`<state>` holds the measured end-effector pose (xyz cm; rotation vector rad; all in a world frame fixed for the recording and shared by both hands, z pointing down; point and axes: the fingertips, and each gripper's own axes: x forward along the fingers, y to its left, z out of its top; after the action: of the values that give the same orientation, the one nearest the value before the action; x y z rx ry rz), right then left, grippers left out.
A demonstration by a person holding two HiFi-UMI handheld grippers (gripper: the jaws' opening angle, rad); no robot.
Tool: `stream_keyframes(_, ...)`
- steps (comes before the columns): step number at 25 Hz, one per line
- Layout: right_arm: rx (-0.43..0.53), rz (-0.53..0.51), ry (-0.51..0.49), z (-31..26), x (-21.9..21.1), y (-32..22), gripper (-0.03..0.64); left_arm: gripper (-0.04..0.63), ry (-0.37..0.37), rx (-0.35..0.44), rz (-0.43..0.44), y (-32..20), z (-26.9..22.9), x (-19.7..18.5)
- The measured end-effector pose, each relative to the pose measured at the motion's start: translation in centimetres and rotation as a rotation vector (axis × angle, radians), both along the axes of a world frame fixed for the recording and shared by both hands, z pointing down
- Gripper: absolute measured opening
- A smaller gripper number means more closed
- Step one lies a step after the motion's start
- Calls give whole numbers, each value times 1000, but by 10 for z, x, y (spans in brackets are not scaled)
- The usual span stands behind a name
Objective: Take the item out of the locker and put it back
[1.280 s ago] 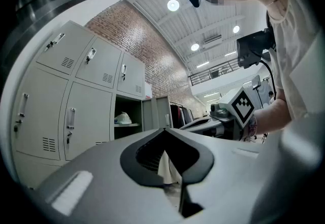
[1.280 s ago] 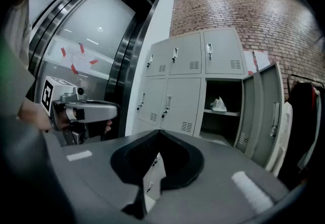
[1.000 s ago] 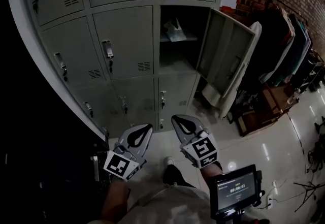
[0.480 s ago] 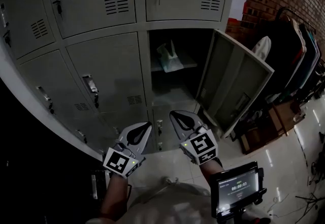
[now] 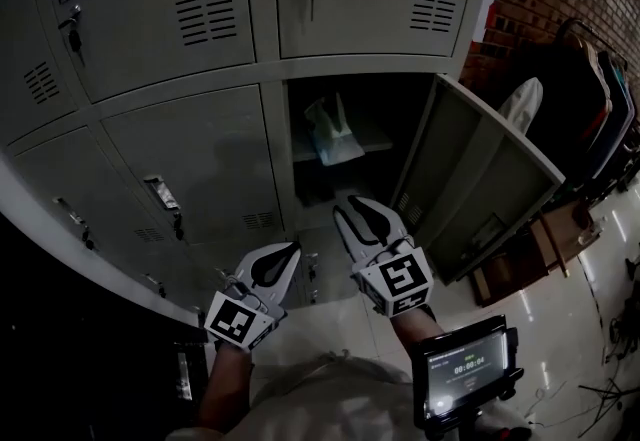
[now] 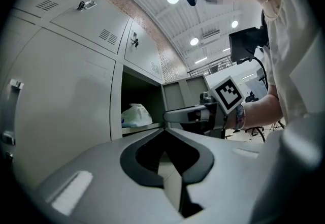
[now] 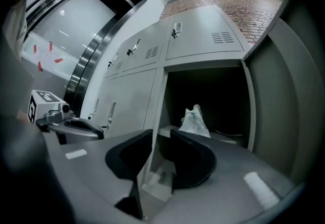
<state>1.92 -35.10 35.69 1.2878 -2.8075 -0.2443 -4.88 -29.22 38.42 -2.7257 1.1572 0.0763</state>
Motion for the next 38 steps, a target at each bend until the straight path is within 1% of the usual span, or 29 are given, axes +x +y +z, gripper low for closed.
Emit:
stream_keyframes(3, 38, 49, -12, -19, -1, -28, 204, 0, 13, -15, 11, -11, -1, -2)
stream_keyframes(4, 58, 65, -9, -27, -2, -39, 267, 0, 13, -16, 21, -15, 0, -1)
stream_keyframes(7, 86, 99, -1, -40, -3, -67, 355, 0, -6, -29, 65, -20, 5, 7)
stream_keyframes(9, 73, 109, 1, -40, -2, -83, 379, 0, 5, -30, 71, -26, 7, 7)
stream_keyframes(11, 57, 121, -2, -39, 2, -96, 379, 0, 21, -20, 69, -34, 5, 5)
stream_keyframes(15, 39, 131, -16, -39, 2, -116, 379, 0, 5, -45, 74, -47, 6, 2)
stream_keyframes(17, 37, 126, -20, -40, -2, -124, 379, 0, 1, -44, 64, -54, 6, -3)
stream_keyframes(19, 23, 113, -25, -38, -7, -129, 373, 0, 3, -34, 60, -60, 3, -4)
stream_keyframes(20, 10, 105, -21, -36, -9, -132, 358, 0, 0, -36, 64, -61, 2, -4)
stream_keyframes(21, -3, 99, -12, -33, -10, -134, 319, 0, -4, -39, 70, -62, 1, -3)
stream_keyframes(22, -10, 97, -2, -30, -10, -136, 250, 0, -7, -40, 75, -63, 0, -2)
stream_keyframes(23, -11, 100, 10, -29, -9, -138, 207, 0, -9, -41, 79, -64, 0, -1)
stream_keyframes(24, -8, 105, 22, -28, -8, -139, 115, 0, -9, -43, 81, -64, -1, -1)
stream_keyframes(25, -1, 113, 32, -29, -6, -140, 70, 0, -9, -46, 82, -65, -1, -1)
stream_keyframes(29, 34, 133, 25, -36, 1, -140, 34, 0, -11, -46, 83, -64, -1, -3)
stream_keyframes(32, 57, 122, 7, -44, 2, -130, 23, 0, -7, -51, 76, -61, -1, -8)
stream_keyframes(35, 75, 114, 4, -48, 1, -111, 20, 0, -6, -47, 75, -53, -3, -14)
stream_keyframes(38, 90, 113, -17, -48, 2, -79, 18, 0, -6, -33, 78, -42, -6, -19)
